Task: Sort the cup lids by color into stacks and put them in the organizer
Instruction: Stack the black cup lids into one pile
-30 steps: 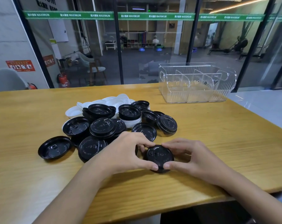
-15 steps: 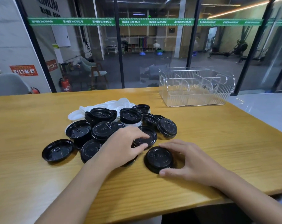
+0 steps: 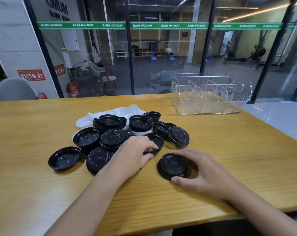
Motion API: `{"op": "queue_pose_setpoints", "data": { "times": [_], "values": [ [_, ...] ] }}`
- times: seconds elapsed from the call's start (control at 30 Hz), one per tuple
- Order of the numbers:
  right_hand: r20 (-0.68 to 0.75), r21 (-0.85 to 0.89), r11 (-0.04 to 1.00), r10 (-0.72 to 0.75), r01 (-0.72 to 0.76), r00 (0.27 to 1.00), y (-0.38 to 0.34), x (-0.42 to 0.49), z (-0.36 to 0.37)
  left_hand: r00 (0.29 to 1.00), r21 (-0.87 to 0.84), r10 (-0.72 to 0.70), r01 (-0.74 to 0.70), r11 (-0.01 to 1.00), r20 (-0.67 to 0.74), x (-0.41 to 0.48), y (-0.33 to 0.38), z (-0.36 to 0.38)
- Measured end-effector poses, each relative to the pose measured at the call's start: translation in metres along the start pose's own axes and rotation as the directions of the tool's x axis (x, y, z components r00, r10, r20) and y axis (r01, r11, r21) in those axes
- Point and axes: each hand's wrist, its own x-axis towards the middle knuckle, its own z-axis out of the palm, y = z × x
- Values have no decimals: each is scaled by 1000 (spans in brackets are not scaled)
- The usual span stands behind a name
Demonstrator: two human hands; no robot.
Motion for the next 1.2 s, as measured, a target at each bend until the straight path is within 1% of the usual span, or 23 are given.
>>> {"op": "queue_pose_setpoints", "data": {
  "times": [0.13, 0.3, 0.37, 0.43, 0.53, 0.63, 0.7, 0.8, 0.9, 0.97, 1.07, 1.13, 1.2],
  "values": [
    [2, -12, 1000, 5, -5, 1000, 0, 1, 0, 995, -114, -13, 1, 994, -101, 1, 3, -3],
    [-11, -12, 1000, 18, -18, 1000, 1, 1, 1, 975, -282, -39, -24, 959, -218, -6, 10, -12],
    [-18, 19, 999, 28, -28, 999, 1, 0, 1, 961, -373, -97, -7, 928, -259, -8, 14, -15],
    [-9, 55, 998, 31, -30, 999, 1, 0, 1, 951, -432, -159, 31, 901, -264, -8, 15, -16],
    [-15, 82, 997, 17, -16, 1000, -1, 0, 0, 961, -503, -212, 95, 859, -180, -8, 17, -16],
    [-12, 97, 995, 8, -7, 1000, -1, 1, 0, 970, -460, -223, 157, 874, -92, -10, 22, -14],
    [-3, 111, 994, -5, 5, 1000, -1, 1, 0, 975, -414, -209, 162, 896, -71, -11, 24, -10],
    [3, 103, 994, -36, 36, 999, 0, 1, 1, 980, -380, -188, 149, 913, -67, -10, 25, -4],
    [-6, 36, 997, -61, 61, 998, 3, 1, 4, 990, -297, -133, 113, 948, -47, -10, 28, 4],
    [-21, 10, 998, -57, 57, 998, 5, 1, 5, 995, -283, -91, 74, 956, -48, -11, 32, 5],
    [-33, 2, 998, -59, 59, 998, 5, 2, 6, 996, -287, -86, 76, 955, -24, -13, 36, 5],
    [-42, 11, 998, -62, 62, 997, 6, 2, 7, 997, -214, -76, 70, 974, -16, -14, 36, 8],
    [-48, 23, 998, -57, 58, 997, 5, 2, 7, 998, -178, -64, 58, 982, -24, -14, 36, 9]
  ]
}}
